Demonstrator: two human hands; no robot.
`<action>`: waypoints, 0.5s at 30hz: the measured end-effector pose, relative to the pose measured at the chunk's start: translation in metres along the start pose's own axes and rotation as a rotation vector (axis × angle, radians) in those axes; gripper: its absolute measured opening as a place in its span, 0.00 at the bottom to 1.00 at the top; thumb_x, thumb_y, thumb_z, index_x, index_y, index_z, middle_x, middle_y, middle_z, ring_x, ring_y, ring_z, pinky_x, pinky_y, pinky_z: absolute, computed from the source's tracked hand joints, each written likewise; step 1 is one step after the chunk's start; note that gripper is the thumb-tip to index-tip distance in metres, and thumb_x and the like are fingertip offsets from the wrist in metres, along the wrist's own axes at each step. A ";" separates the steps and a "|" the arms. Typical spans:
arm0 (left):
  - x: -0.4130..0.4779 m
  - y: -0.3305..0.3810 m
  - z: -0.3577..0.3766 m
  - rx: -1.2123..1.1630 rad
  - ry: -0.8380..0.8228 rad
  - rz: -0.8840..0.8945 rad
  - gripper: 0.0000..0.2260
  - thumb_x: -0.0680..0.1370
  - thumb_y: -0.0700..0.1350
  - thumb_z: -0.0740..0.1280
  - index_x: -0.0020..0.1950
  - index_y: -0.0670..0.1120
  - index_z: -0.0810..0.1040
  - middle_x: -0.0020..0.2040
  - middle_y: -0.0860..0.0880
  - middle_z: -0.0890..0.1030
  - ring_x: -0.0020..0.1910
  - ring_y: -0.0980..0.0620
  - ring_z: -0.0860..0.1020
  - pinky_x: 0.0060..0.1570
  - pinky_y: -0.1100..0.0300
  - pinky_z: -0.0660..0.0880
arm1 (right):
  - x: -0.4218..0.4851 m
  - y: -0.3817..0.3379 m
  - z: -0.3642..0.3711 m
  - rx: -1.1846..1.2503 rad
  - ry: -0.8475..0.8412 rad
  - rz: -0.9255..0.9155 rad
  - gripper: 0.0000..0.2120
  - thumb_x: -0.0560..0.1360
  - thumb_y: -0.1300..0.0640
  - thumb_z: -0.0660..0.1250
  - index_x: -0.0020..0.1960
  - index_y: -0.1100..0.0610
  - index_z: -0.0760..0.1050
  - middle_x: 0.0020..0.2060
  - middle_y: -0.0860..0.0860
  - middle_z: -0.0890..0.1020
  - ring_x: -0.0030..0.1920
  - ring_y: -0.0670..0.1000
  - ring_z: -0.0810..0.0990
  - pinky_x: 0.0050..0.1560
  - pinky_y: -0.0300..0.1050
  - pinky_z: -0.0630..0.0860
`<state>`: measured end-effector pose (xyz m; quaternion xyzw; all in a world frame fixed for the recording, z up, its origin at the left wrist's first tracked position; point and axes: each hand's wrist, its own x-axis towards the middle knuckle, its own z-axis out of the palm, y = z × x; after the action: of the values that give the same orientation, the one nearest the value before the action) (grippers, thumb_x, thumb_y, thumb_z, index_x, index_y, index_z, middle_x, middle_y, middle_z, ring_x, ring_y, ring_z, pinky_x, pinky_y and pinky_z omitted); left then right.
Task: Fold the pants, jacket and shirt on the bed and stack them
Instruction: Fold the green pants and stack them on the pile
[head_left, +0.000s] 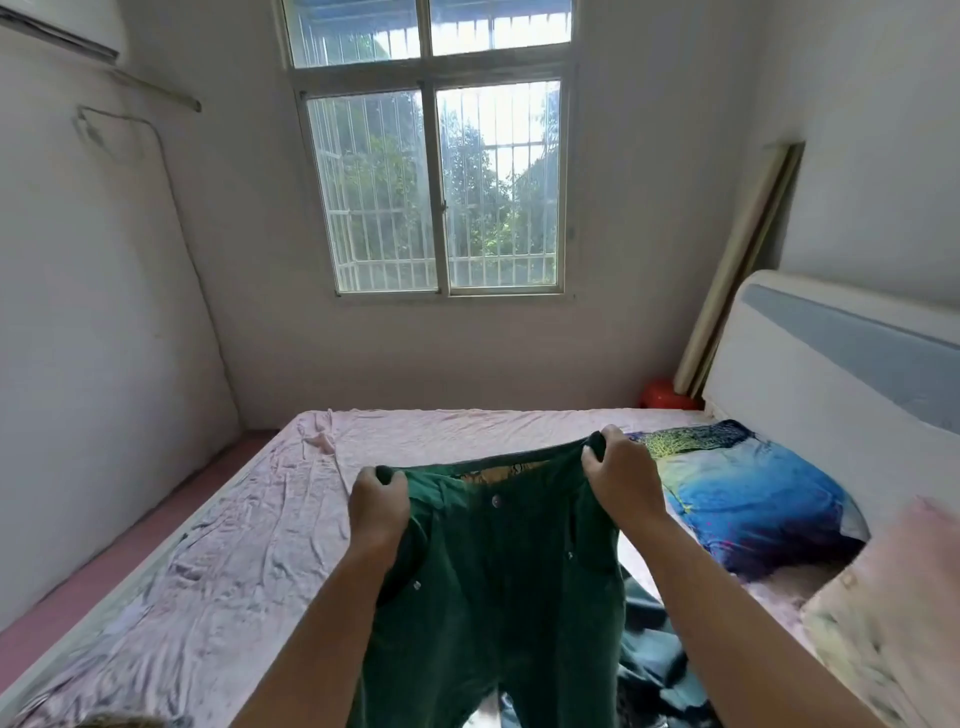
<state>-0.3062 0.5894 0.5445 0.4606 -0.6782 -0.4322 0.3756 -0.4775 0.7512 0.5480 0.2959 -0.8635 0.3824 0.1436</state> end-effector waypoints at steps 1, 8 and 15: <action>-0.012 -0.001 0.007 -0.072 -0.031 -0.028 0.07 0.79 0.41 0.60 0.50 0.37 0.72 0.45 0.38 0.76 0.37 0.47 0.72 0.32 0.59 0.67 | -0.010 -0.007 0.004 0.037 -0.007 -0.025 0.10 0.76 0.59 0.63 0.51 0.66 0.73 0.40 0.61 0.80 0.42 0.59 0.79 0.38 0.40 0.69; -0.074 0.000 0.041 -0.372 -0.295 -0.010 0.06 0.80 0.47 0.60 0.49 0.47 0.73 0.45 0.41 0.79 0.44 0.44 0.79 0.46 0.50 0.77 | -0.065 -0.036 0.013 0.632 -0.147 0.030 0.10 0.73 0.59 0.69 0.35 0.52 0.71 0.29 0.46 0.76 0.29 0.40 0.75 0.32 0.30 0.69; -0.105 0.018 0.031 -0.622 -0.516 0.025 0.05 0.80 0.42 0.58 0.51 0.45 0.73 0.39 0.42 0.81 0.37 0.47 0.80 0.34 0.57 0.78 | -0.084 -0.040 -0.010 0.986 -0.230 0.063 0.04 0.73 0.62 0.68 0.40 0.60 0.75 0.30 0.50 0.80 0.33 0.48 0.78 0.34 0.37 0.75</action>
<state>-0.3087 0.7000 0.5395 0.1930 -0.5926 -0.7137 0.3198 -0.3872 0.7711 0.5376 0.3425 -0.5988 0.7138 -0.1210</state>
